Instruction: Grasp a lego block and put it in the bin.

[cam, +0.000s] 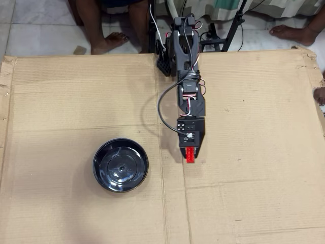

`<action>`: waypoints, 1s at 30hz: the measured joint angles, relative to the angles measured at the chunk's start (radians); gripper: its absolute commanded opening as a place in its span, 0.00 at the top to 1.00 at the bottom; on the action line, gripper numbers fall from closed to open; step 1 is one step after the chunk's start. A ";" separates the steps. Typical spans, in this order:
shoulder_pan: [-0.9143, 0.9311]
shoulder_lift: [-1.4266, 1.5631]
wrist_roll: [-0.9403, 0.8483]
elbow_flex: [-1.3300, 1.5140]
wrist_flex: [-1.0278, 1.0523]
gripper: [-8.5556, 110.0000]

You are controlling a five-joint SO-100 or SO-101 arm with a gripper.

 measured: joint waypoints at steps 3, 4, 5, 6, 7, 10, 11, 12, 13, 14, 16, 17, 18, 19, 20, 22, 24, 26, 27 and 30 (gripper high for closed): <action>0.038 0.054 0.000 0.005 0.000 0.93; 0.052 0.071 0.000 0.005 0.000 0.93; 0.069 0.084 0.000 0.005 0.000 0.93; 0.084 0.095 0.000 0.005 0.000 0.93; 0.101 0.107 0.000 0.005 0.000 0.93; 0.158 0.137 0.000 0.006 0.000 0.93; 0.178 0.143 -0.009 0.006 0.000 0.93; 0.201 0.149 -0.043 0.006 0.000 0.93; 0.221 0.152 -0.055 0.006 0.000 0.93; 0.242 0.155 -0.072 0.006 0.000 0.93; 0.290 0.156 -0.098 0.006 0.000 0.93; 0.313 0.156 -0.106 0.006 0.000 0.93; 0.334 0.156 -0.114 0.006 0.000 0.93; 0.350 0.156 -0.115 0.006 0.000 0.93; 0.364 0.156 -0.115 0.006 0.000 0.93; 0.387 0.156 -0.130 0.006 -0.002 0.93; 0.405 0.156 -0.130 0.006 -0.002 0.93; 0.425 0.156 -0.130 0.006 -0.002 0.93; 0.433 0.156 -0.129 0.006 -0.002 0.93; 0.436 0.156 -0.120 0.006 -0.002 0.93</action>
